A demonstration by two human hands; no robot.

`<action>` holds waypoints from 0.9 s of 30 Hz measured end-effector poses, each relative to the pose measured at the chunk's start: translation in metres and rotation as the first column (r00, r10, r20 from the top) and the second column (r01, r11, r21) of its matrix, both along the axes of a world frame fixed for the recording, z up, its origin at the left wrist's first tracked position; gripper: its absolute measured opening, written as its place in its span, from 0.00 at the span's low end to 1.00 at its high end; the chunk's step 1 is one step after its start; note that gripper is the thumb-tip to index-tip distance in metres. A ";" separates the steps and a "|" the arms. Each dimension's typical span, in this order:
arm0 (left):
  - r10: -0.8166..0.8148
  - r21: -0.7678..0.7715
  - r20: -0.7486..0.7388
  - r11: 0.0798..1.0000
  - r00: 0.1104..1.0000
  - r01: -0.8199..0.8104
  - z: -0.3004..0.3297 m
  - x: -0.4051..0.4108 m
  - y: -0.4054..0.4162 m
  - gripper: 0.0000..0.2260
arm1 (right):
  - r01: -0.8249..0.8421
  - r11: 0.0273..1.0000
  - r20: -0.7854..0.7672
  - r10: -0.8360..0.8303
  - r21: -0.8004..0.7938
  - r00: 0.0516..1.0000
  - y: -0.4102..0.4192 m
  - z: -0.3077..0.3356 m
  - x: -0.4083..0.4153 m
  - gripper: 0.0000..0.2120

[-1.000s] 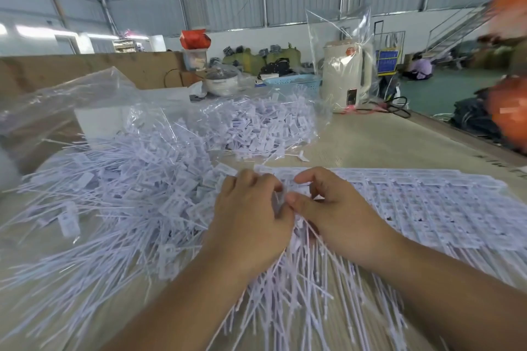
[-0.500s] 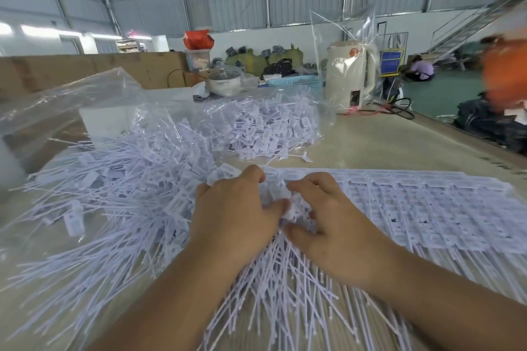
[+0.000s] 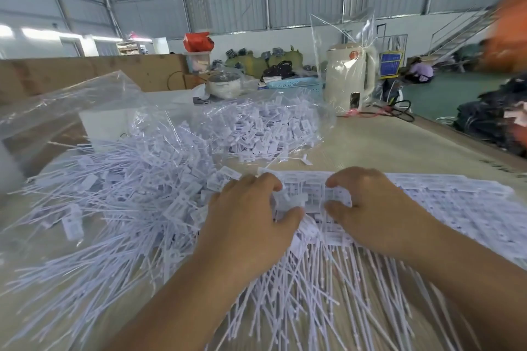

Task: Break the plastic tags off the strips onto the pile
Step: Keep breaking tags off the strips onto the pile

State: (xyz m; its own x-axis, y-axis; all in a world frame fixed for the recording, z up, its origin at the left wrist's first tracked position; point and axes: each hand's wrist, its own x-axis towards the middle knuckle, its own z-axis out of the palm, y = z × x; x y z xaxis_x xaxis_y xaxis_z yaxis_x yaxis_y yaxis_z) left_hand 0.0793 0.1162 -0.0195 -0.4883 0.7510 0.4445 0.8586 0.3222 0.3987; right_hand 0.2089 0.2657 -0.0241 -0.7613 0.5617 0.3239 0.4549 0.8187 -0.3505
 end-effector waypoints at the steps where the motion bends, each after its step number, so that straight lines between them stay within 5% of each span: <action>1: -0.016 -0.009 -0.033 1.000 0.999 0.015 -0.003 0.002 0.001 0.22 | -0.002 0.999 0.092 0.006 -0.041 0.996 0.000 -0.002 -0.001 0.11; 8: -0.086 -0.213 -0.216 0.976 0.973 0.039 -0.024 0.012 0.017 0.28 | 0.012 1.000 0.117 -0.013 0.011 0.993 0.005 -0.009 -0.013 0.10; 13: -0.092 -0.209 -0.157 0.976 0.983 0.058 -0.028 0.009 0.020 0.32 | 0.058 0.998 0.128 -0.061 0.031 0.990 0.009 -0.017 -0.022 0.04; 18: -0.092 -0.206 -0.154 0.977 0.984 0.059 -0.028 0.007 0.020 0.34 | 0.116 0.992 0.094 -0.119 0.044 0.988 0.015 -0.023 -0.025 0.09; 23: -0.093 -0.208 -0.154 0.976 0.984 0.059 -0.030 0.006 0.021 0.33 | 0.129 0.968 -0.082 -0.149 -0.214 0.985 0.015 -0.021 -0.022 0.08; 27: -0.087 -0.206 -0.160 0.977 0.983 0.053 -0.032 0.005 0.022 0.33 | 0.121 0.972 -0.263 -0.173 -0.201 0.949 0.016 -0.017 -0.019 0.09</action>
State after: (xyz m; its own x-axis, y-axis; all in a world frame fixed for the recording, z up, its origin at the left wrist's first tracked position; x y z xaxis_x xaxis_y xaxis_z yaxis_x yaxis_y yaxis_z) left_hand 0.0847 0.1380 -0.0515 -0.3630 0.8625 0.3526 0.9307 0.3176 0.1815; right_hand 0.1896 0.2819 -0.0410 -0.5606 0.7288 0.3932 0.4294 0.6618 -0.6145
